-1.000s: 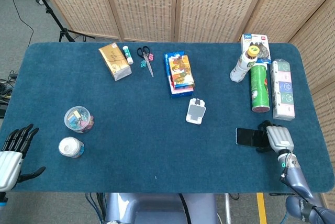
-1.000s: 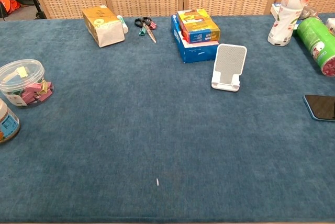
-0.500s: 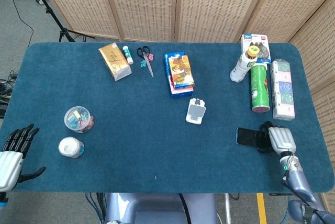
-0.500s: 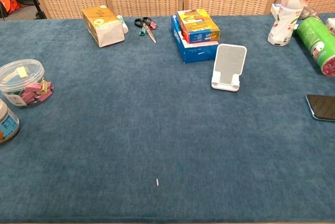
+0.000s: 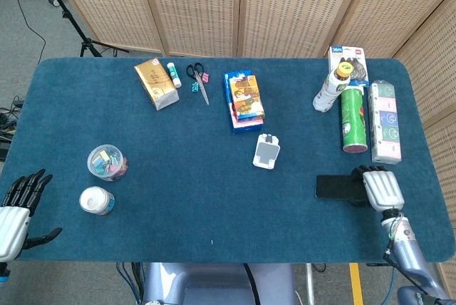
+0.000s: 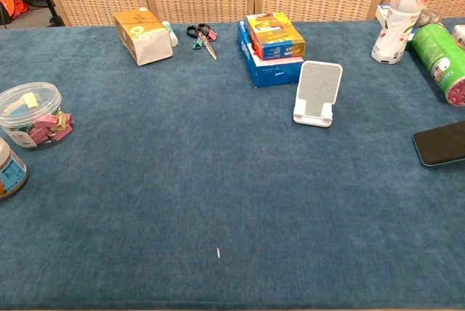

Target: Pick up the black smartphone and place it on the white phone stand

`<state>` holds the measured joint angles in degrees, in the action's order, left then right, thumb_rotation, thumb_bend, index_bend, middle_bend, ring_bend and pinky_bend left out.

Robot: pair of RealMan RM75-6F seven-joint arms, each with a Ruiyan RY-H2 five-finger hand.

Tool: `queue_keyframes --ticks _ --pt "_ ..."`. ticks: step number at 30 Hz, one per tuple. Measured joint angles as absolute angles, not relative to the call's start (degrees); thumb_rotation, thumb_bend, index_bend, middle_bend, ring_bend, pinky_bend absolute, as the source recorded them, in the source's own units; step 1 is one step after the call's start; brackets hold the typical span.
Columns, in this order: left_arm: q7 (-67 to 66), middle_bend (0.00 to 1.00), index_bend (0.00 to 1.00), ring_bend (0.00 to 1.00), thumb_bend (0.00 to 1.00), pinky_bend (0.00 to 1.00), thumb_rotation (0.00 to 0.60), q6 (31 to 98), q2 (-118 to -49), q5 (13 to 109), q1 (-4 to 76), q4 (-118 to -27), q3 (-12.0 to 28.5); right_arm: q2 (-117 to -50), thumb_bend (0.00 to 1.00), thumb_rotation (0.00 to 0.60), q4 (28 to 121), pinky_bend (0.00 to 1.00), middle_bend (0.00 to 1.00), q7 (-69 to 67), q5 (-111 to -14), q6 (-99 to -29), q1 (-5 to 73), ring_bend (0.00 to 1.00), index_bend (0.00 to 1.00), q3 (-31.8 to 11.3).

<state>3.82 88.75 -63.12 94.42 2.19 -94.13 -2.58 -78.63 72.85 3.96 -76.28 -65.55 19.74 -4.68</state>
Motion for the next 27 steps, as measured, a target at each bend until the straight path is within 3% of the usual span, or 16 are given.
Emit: queue_keyframes --ticks 27 --pt "5.38 0.0 0.0 0.0 0.0 0.0 0.6 89.22 -62.53 94.84 2.09 -93.86 -2.7 -69.88 0.41 0.6 96.66 0.32 0.58 13.78 -82.22 -72.11 22.73 0.45 0.55 -9.29"
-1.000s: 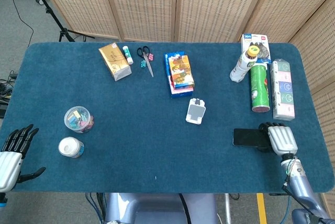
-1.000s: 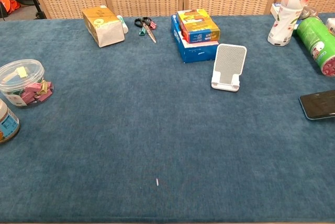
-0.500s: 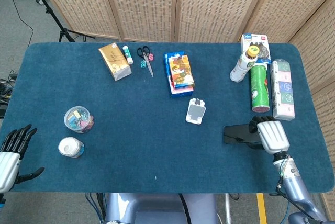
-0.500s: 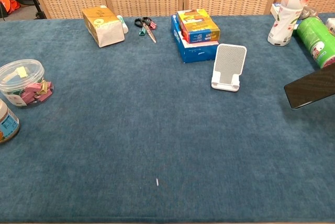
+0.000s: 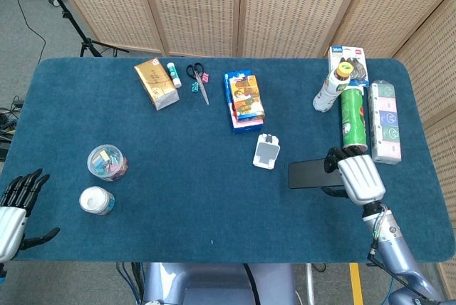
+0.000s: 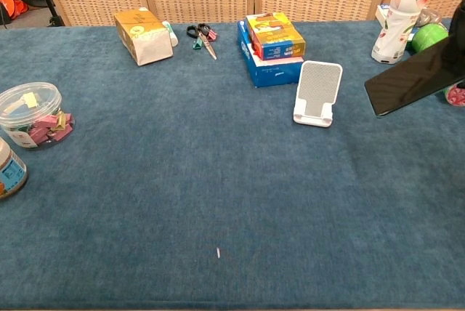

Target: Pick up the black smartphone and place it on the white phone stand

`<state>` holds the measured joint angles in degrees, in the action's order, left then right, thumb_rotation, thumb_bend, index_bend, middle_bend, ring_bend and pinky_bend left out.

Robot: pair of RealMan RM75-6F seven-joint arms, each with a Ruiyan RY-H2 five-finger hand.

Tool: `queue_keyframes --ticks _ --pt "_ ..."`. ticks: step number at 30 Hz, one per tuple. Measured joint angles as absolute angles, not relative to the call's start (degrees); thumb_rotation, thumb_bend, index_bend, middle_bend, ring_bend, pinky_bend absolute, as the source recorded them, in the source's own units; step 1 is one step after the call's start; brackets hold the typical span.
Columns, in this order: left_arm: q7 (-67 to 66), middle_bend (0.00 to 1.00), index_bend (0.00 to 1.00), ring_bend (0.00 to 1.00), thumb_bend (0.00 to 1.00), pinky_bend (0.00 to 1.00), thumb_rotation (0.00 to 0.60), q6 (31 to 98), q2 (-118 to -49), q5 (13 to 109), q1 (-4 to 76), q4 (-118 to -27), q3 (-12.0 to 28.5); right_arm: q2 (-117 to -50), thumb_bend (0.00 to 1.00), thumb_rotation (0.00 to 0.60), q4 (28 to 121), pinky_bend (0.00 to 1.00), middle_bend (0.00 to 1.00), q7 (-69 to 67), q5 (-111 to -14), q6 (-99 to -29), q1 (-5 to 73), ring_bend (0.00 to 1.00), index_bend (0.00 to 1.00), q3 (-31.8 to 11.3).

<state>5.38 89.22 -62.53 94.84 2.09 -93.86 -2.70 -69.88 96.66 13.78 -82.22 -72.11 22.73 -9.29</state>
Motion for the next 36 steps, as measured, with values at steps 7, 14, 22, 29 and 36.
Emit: queue_keyframes --ticks 7,14,22,29,36 --pt "6.11 0.0 0.0 0.0 0.0 0.0 0.6 89.46 -62.33 94.79 2.05 -93.83 -2.61 -68.93 0.41 0.6 99.14 0.33 0.58 18.14 -87.02 -71.12 27.38 0.45 0.55 -11.32" --pt "6.89 0.0 0.0 0.0 0.0 0.0 0.6 88.62 -61.64 95.51 2.38 -94.04 -3.22 -69.9 0.44 0.6 96.01 0.35 0.58 20.3 -92.49 -69.29 32.84 0.45 0.55 -13.03" --pt "5.31 0.0 0.0 0.0 0.0 0.0 0.6 87.07 -61.67 94.73 2.98 -95.04 -3.11 -71.92 0.44 0.6 90.71 0.36 0.58 20.58 -97.59 -66.62 38.7 0.45 0.55 -13.47" --pt "3.41 0.0 0.0 0.0 0.0 0.0 0.6 85.23 -62.08 93.03 3.58 -95.97 -2.74 -74.59 0.44 0.6 82.41 0.36 0.58 20.17 -101.72 -65.58 42.67 0.45 0.55 -12.9" --pt "2.29 0.0 0.0 0.0 0.0 0.0 0.6 83.44 -62.35 91.37 4.27 -96.5 -2.29 -76.66 0.44 0.6 73.15 0.36 0.58 16.19 -107.0 -66.9 46.45 0.45 0.55 -11.21"
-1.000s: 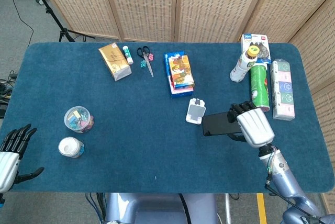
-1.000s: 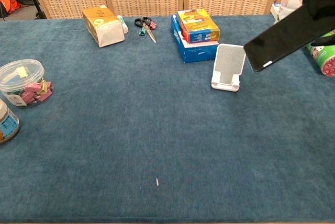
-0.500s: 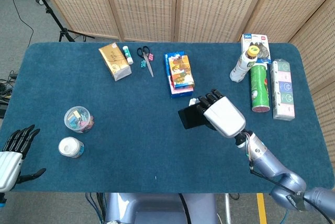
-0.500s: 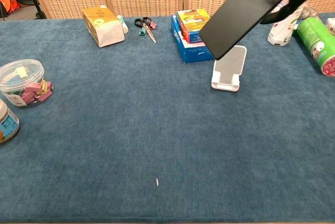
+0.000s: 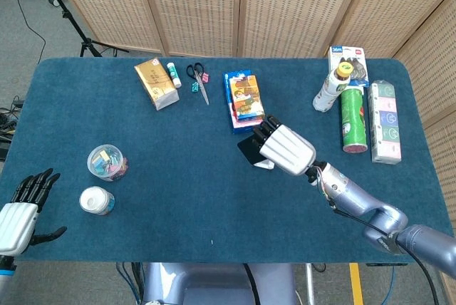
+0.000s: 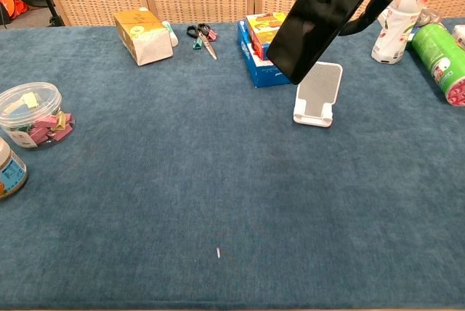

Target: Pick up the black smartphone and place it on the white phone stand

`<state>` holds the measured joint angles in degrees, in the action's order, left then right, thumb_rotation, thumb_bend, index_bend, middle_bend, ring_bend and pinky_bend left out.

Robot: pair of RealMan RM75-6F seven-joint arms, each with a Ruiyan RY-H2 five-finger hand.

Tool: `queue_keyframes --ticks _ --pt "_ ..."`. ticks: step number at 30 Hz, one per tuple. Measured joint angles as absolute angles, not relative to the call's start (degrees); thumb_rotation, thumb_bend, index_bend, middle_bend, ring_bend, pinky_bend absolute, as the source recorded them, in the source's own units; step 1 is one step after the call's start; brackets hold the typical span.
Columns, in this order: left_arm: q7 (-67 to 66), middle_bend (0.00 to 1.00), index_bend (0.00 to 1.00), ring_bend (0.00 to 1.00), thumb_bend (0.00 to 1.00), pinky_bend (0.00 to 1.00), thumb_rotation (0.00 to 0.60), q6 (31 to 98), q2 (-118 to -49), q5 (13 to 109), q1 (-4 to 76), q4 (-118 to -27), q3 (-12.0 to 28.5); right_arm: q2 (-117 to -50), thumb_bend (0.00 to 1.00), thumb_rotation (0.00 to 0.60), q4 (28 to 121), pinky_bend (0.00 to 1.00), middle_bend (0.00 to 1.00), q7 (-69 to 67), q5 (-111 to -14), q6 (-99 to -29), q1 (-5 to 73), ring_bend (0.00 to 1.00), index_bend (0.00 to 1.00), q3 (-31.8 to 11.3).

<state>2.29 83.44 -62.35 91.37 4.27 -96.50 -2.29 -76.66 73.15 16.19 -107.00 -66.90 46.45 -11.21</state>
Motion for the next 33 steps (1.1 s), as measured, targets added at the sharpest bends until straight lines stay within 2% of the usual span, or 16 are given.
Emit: queue_keyframes --ticks 13,22,33 --pt "0.39 0.0 0.0 0.0 0.0 0.0 0.6 82.17 -62.95 89.48 4.87 -97.04 -1.64 -80.28 0.45 0.6 54.14 0.38 0.58 9.43 -117.96 -74.39 52.92 0.45 0.55 -4.8" --pt "-1.25 0.0 0.0 0.0 0.0 0.0 0.6 81.02 -63.55 87.61 5.31 -97.2 -1.04 -80.46 0.45 0.6 48.29 0.39 0.58 6.73 -122.25 -77.88 55.32 0.45 0.55 -0.02" --pt "-3.14 0.0 0.0 0.0 0.0 0.0 0.6 80.24 -64.28 86.74 5.72 -97.42 -0.88 -82.13 0.46 0.6 40.13 0.39 0.58 7.33 -124.94 -81.44 57.0 0.45 0.55 3.19"
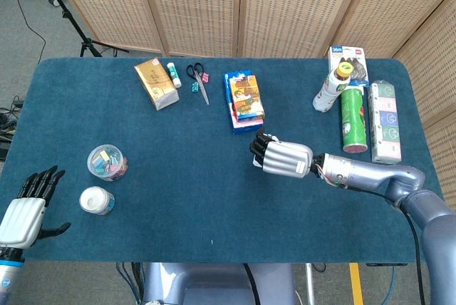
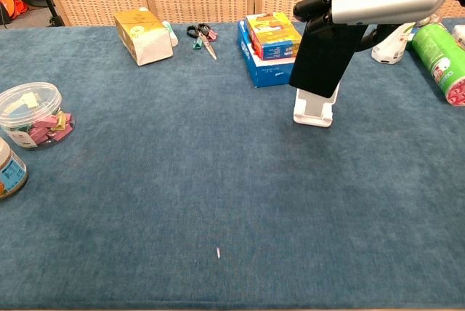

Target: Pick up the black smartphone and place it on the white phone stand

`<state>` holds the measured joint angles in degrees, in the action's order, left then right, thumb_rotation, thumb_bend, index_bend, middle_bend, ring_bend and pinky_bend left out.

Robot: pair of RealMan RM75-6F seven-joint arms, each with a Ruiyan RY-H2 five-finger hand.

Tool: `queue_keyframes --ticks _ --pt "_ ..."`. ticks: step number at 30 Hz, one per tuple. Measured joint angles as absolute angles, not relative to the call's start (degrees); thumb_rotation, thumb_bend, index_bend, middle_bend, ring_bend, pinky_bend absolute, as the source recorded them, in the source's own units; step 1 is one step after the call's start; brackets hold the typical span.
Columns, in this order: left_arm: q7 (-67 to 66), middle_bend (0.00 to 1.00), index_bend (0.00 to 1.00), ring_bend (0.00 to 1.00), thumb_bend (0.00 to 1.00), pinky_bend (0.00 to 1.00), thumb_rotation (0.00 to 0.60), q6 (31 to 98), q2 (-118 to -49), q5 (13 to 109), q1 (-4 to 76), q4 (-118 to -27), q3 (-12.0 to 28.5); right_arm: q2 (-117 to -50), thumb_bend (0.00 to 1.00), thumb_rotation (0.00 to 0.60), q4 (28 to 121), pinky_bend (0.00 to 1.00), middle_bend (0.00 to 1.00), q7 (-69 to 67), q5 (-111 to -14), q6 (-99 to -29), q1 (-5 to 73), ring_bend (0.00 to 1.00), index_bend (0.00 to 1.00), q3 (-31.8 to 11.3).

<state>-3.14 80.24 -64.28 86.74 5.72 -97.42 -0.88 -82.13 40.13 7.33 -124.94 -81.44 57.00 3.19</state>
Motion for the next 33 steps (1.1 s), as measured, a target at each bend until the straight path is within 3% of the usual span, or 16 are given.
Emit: queue_keyframes --ticks 13,33 --pt "-5.38 0.0 0.0 0.0 0.0 0.0 0.6 79.08 -65.27 85.48 6.29 -97.43 -0.66 -85.55 0.45 0.6 29.86 0.39 0.58 5.29 -126.76 -84.69 58.01 0.45 0.55 8.61" --pt "-7.05 0.0 0.0 0.0 0.0 0.0 0.6 78.42 -65.97 84.3 6.7 -97.54 -0.5 -90.42 0.44 0.6 22.94 0.39 0.58 2.54 -123.78 -86.08 58.51 0.45 0.55 11.98"
